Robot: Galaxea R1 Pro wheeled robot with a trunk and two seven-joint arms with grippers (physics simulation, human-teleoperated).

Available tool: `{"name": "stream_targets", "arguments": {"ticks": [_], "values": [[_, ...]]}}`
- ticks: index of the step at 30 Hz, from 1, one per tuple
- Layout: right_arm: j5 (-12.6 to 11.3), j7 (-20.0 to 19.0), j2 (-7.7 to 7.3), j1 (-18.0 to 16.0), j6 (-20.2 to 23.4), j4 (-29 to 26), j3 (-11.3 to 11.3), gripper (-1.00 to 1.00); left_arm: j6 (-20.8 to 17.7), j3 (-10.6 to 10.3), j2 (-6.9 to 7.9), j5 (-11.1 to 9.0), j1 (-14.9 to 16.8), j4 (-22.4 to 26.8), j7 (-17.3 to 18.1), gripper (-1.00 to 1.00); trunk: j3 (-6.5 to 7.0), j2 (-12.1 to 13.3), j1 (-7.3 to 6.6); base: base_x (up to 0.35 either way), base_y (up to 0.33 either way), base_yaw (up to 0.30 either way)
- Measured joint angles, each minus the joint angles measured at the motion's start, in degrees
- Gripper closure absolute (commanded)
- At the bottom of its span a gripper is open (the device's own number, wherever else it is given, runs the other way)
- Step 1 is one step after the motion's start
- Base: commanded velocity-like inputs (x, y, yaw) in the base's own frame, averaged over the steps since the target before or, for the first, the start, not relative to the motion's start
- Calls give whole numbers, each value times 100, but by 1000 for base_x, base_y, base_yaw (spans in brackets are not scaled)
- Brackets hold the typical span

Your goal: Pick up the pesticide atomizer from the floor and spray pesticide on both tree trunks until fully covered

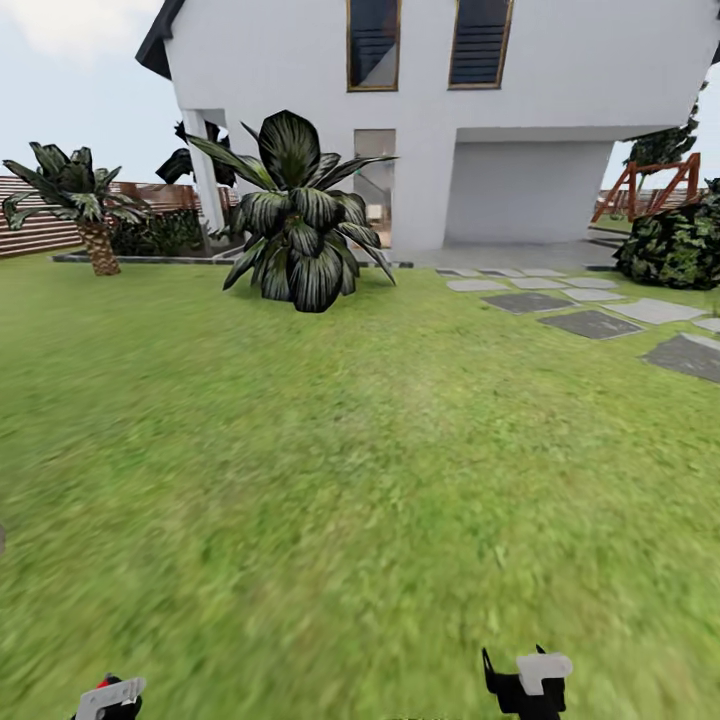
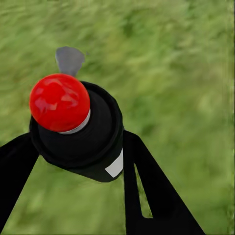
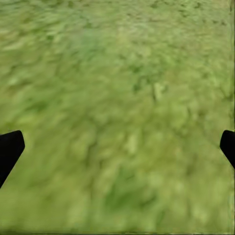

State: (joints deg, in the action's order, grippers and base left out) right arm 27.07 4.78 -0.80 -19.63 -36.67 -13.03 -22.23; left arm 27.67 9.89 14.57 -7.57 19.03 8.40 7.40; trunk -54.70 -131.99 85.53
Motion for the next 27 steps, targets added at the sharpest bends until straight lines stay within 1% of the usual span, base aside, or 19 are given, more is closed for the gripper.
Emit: {"name": "stream_targets", "arguments": {"ticks": [27], "values": [[0,0,26,0,0,9,0,-100,-9,9,0,1,1,0,-9,100,0,0,0,0,-270,-300]]}}
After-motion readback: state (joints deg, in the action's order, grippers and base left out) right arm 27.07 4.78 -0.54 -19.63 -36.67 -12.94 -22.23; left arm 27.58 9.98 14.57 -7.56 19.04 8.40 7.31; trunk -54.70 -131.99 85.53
